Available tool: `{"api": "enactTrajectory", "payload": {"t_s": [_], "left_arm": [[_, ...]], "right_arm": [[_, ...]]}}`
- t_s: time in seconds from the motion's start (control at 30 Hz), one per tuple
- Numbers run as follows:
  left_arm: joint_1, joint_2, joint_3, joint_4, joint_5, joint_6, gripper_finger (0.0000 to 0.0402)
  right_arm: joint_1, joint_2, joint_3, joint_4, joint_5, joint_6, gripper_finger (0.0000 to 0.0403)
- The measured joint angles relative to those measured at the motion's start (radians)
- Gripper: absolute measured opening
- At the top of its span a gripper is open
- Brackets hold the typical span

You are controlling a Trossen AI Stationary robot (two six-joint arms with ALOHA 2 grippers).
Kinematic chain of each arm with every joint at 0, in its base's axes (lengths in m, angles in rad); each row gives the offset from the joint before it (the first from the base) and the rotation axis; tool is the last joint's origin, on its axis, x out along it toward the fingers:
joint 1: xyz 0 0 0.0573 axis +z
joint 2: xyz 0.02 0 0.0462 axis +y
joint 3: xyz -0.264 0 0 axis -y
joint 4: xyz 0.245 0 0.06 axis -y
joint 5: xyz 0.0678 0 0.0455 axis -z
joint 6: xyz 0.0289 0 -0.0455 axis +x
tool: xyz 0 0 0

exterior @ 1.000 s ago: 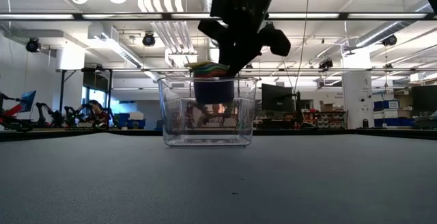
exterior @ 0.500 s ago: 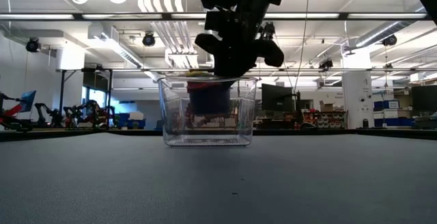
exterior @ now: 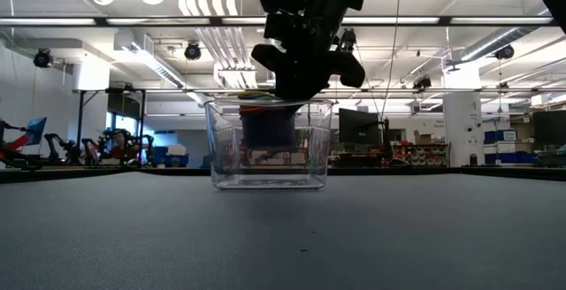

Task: Nest measuring cups in basket
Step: Put the stack of measuring cups into the transparent bin

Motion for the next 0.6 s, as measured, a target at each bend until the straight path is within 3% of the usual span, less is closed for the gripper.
{"api": "enactTrajectory", "payload": {"t_s": [0.6], "left_arm": [[0.000,0.000,0.000,0.001,0.000,0.000,0.0144]], "right_arm": [[-0.002,0.079,0.000,0.019,0.034,-0.029,0.0075]]}}
